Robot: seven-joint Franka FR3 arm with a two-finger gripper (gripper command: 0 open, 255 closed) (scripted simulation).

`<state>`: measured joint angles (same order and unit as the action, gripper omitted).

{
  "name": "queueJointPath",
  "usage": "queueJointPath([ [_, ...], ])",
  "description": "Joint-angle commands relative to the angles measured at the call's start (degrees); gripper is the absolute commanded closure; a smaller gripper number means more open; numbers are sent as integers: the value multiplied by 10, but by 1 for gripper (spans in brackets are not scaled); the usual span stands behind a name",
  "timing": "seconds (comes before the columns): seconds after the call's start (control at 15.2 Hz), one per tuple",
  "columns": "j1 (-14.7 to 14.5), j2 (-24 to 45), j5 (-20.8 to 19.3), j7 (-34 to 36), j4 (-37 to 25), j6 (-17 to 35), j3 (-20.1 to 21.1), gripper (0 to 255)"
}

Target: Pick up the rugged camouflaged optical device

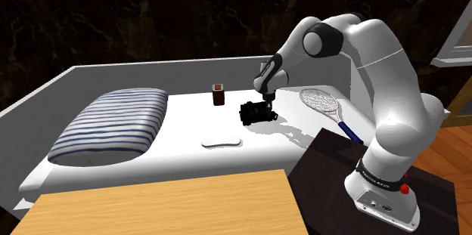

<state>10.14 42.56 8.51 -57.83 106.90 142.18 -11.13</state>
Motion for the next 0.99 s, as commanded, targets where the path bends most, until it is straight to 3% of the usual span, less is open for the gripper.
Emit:
queueJointPath([
  [0.0,0,0,0,0,0,0,0,255],
  [0.92,-13,-83,-17,9,22,-61,-17,255],
])
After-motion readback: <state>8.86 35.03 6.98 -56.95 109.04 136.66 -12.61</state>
